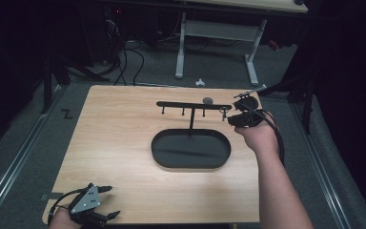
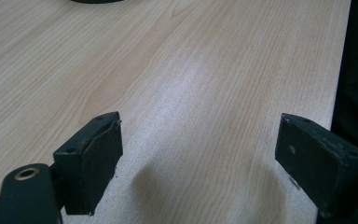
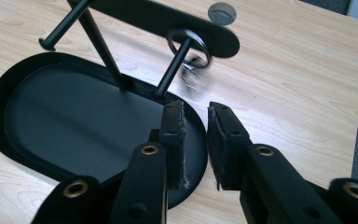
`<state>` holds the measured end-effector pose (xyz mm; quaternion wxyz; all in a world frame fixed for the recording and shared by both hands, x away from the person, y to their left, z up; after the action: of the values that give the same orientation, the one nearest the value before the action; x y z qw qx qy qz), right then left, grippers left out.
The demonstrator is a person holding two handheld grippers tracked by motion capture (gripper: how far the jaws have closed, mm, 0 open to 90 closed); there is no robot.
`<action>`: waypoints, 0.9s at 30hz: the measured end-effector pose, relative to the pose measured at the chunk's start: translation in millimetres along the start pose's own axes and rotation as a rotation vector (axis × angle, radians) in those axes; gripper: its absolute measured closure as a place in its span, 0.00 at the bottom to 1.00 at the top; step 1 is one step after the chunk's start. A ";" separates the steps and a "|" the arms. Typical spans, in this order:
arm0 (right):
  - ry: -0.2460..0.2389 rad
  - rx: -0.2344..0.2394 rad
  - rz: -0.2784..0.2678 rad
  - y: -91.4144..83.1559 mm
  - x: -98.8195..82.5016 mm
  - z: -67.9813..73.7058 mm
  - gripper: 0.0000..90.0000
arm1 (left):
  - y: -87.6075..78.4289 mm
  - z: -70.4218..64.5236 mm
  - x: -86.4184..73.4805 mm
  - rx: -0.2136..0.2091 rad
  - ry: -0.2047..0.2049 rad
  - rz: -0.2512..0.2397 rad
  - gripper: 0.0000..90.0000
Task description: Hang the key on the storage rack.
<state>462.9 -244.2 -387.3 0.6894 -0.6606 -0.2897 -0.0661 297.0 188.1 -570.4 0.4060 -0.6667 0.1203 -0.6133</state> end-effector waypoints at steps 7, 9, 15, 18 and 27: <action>-0.012 0.013 0.005 1.6 -7.3 4.0 0.80 | 0.3 -0.1 0.2 0.001 0.001 -0.001 0.17; -0.013 0.017 -0.002 3.5 -11.5 7.5 0.76 | 0.2 -0.2 0.4 0.002 0.002 -0.003 0.17; -0.022 0.025 -0.022 7.1 -18.5 13.6 0.69 | 0.0 -0.6 0.8 0.004 -0.001 -0.006 0.17; -0.020 0.036 -0.035 8.3 -22.0 16.3 0.65 | -0.2 -0.5 0.9 0.004 -0.001 -0.008 0.17; -0.030 0.032 -0.064 12.9 -36.3 22.7 0.56 | -1.0 -0.1 1.0 0.008 0.003 -0.008 0.17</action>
<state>432.0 -231.7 -417.2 0.6931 -0.6408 -0.3219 -0.0734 296.7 188.1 -568.9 0.4060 -0.6646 0.1159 -0.6165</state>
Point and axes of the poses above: each handheld gripper's, and its own axes: y roughly forward along the jaws, x roughly out of its top, z roughly to its left, the point moved 6 cm from there along y, roughly forward along the jaws, and after that the axes turned 5 degrees about z, right-handed, at the moved point
